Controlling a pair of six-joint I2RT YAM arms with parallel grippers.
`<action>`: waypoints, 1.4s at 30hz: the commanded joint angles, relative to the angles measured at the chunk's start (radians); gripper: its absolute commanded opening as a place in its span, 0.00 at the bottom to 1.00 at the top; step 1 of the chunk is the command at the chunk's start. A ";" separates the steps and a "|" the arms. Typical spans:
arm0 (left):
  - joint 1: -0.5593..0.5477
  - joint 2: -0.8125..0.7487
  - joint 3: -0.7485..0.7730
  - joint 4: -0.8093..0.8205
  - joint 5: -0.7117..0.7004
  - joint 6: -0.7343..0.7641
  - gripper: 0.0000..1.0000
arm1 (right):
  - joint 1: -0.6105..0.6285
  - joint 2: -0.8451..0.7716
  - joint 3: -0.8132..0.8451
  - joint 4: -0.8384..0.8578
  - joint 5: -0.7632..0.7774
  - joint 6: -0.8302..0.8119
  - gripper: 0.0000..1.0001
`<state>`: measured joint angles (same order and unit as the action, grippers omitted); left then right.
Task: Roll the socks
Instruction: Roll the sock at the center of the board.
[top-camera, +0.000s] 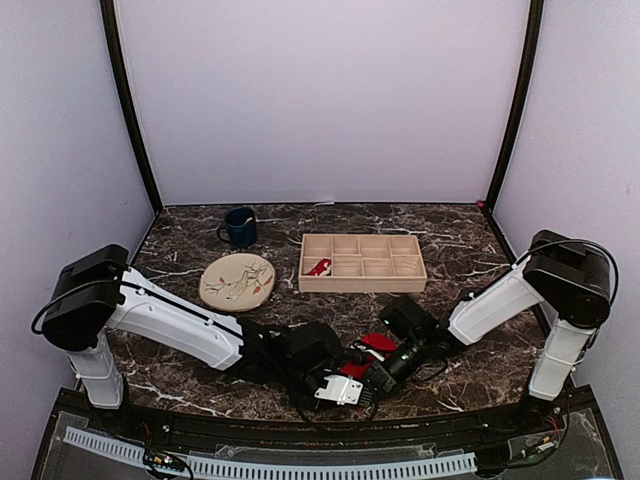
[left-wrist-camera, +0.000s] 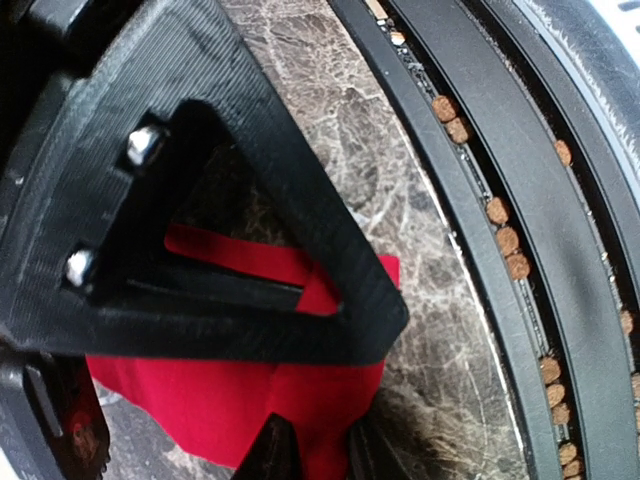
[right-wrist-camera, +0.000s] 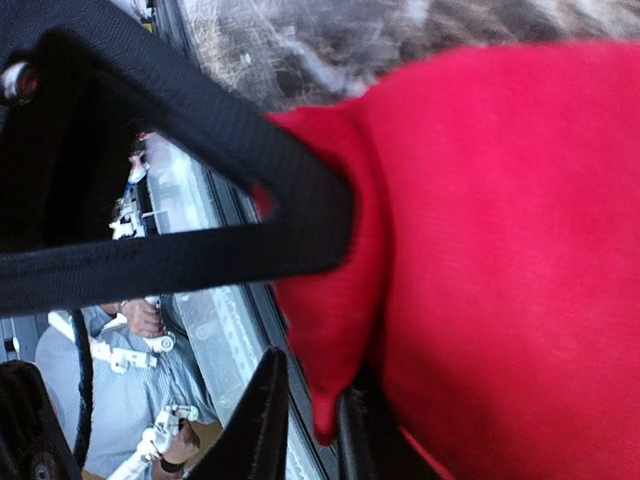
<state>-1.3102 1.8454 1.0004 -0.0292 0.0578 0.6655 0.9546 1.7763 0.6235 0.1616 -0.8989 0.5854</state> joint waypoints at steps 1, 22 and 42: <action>0.010 0.068 0.037 -0.196 0.117 -0.029 0.21 | -0.012 -0.013 -0.016 -0.009 0.051 -0.010 0.21; 0.101 0.155 0.198 -0.389 0.321 -0.094 0.19 | -0.048 -0.156 -0.080 -0.089 0.241 -0.032 0.31; 0.177 0.221 0.287 -0.477 0.381 -0.155 0.17 | -0.054 -0.292 -0.163 -0.104 0.386 -0.051 0.35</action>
<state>-1.1488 2.0220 1.3022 -0.3668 0.4427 0.5339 0.9134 1.5127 0.4877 0.1059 -0.6186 0.5568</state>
